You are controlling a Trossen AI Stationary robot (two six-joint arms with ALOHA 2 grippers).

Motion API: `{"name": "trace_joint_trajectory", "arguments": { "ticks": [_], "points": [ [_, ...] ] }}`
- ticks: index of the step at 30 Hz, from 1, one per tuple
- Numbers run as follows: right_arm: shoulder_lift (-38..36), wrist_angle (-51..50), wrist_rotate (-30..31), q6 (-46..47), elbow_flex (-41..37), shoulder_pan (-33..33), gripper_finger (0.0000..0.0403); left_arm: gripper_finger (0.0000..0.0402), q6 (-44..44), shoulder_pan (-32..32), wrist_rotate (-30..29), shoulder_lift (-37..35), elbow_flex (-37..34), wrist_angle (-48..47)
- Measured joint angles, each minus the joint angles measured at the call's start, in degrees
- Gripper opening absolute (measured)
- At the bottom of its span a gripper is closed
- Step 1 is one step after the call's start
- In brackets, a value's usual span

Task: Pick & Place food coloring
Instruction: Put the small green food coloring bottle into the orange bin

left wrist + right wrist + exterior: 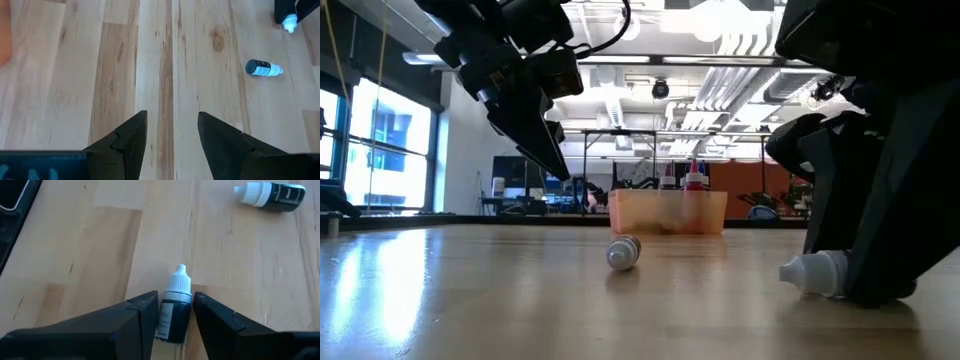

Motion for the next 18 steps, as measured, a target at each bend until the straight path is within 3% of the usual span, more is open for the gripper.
{"name": "trace_joint_trajectory", "arguments": {
  "ticks": [8, 12, 18],
  "points": [
    [1.4, 1.8, 2.1, -0.4, -0.1, -1.3, 0.0075, 0.0175, 0.1, 0.0, 0.0, 0.0, 0.0, -0.1],
    [-0.8, 1.6, 3.6, -7.2, -0.3, -5.0, 0.0067, 0.0175, 0.1, 0.0, 0.3, 0.0, 0.0, -0.1],
    [-7.0, -2.0, 19.9, -22.1, -0.4, -14.9, 0.0082, 0.0175, 0.1, 0.0, 3.3, 0.0, 0.0, 0.0]
  ]
}}
